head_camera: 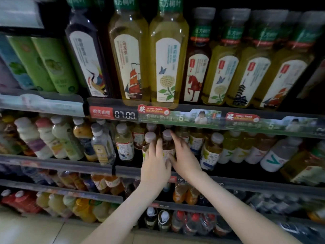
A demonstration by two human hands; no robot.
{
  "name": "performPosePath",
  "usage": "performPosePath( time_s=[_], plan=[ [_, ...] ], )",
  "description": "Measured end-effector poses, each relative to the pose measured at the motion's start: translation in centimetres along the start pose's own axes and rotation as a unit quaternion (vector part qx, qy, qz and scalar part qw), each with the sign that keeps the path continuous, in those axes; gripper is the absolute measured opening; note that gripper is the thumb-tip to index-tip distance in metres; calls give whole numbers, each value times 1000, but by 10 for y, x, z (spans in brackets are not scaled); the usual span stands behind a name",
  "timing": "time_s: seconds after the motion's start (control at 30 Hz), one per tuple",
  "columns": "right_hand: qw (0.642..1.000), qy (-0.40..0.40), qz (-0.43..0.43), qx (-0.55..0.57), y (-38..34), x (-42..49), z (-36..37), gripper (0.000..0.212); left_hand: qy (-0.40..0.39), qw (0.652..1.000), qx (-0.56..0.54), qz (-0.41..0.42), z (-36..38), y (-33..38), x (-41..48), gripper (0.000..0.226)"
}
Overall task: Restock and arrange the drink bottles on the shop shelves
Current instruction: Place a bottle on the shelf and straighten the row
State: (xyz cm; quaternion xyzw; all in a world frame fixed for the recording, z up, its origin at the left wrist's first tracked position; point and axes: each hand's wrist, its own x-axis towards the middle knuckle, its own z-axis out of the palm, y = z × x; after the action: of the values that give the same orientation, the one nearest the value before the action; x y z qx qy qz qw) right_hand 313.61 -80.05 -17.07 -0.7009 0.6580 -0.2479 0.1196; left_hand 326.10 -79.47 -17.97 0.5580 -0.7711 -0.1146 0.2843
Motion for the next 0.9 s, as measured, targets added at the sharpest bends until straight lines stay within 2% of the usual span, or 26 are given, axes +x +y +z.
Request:
performPosePath(
  time_s=[0.1, 0.17, 0.3, 0.37, 0.47, 0.57, 0.9],
  plan=[
    [997, 56, -14, 51, -9, -16, -36, 49, 81, 987, -52, 130, -18, 31, 2, 46],
    [991, 100, -31, 85, -13, -24, -63, 40, 136, 969, -84, 186, -37, 51, 9, 38],
    [974, 191, -68, 101, -14, -37, -108, 32, 244, 931, -110, 249, -79, 88, 32, 36],
    [960, 249, -89, 92, -12, -41, -128, 30, 269, 924, -94, 256, -91, 102, 43, 40],
    [936, 334, -92, 64, -2, -46, -160, 34, 258, 928, -80, 255, -92, 121, 56, 43],
    [925, 374, -42, 51, 18, -56, -192, 39, 230, 930, -81, 274, -78, 148, 60, 42],
    [905, 413, 104, -6, 97, -139, -283, 47, 69, 923, -177, 336, -22, 272, 30, 51]
  ],
)
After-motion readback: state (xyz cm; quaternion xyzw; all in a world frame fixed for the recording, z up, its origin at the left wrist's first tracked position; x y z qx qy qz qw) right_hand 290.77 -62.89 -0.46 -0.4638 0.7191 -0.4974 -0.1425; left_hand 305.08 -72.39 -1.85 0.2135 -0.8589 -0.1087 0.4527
